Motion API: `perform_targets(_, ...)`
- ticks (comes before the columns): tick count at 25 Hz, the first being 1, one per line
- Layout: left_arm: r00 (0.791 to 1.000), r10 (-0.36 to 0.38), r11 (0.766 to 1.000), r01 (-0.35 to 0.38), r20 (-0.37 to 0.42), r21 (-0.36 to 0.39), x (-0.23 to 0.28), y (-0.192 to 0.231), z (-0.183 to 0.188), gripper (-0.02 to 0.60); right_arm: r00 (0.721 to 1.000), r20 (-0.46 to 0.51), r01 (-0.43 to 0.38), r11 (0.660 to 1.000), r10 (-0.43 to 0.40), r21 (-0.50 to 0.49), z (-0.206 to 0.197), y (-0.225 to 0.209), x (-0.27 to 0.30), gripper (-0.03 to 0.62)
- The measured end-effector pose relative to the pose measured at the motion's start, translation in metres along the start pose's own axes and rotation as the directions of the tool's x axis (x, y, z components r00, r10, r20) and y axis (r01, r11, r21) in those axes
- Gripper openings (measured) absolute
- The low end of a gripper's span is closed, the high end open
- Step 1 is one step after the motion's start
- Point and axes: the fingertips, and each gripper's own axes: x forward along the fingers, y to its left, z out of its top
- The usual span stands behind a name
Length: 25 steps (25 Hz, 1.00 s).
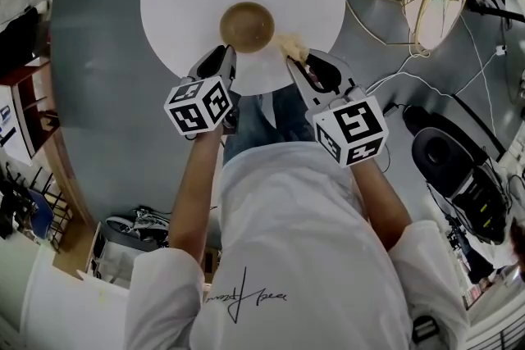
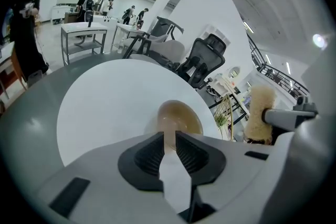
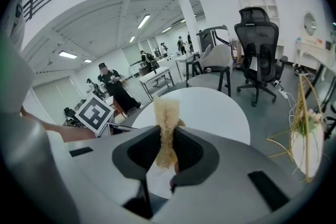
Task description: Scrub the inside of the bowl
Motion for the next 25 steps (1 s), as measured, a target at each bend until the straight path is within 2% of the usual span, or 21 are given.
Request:
perform_targets(7,1.0,0.009,0.998,-0.01,-0.019,-0.055,0.014,0.003,-0.002,0.052,1.0,-0.023,0.013,1.0,-0.013,-0.013,-0.006,-0.019,0.01,0.086)
perform_targets(15,0.999,-0.021,0.994,0.016,-0.042,-0.105,0.024,0.01,-0.001,0.052,0.999,-0.026,0.035,0.999,-0.035,-0.018,0.002,-0.043,0.03,0.086)
perform_targets(18,0.999,-0.029,0.991,0.023,-0.039,-0.131,0.028,0.009,-0.001,0.052,0.999,-0.029,0.021,1.0,-0.021,-0.007,0.005,-0.054,0.037,0.086)
perform_targets(22,1.0,-0.004,0.995,0.002,-0.021,-0.1,0.031,0.011,0.002,0.052,1.0,-0.031,0.0,0.998,-0.002,-0.056,0.017,-0.06,0.052,0.086)
perform_targets(25,1.0,-0.013,0.996,0.011,-0.022,-0.089,0.032,0.011,0.003,0.052,0.999,-0.036,-0.015,0.993,0.011,-0.119,0.024,-0.061,0.064,0.086)
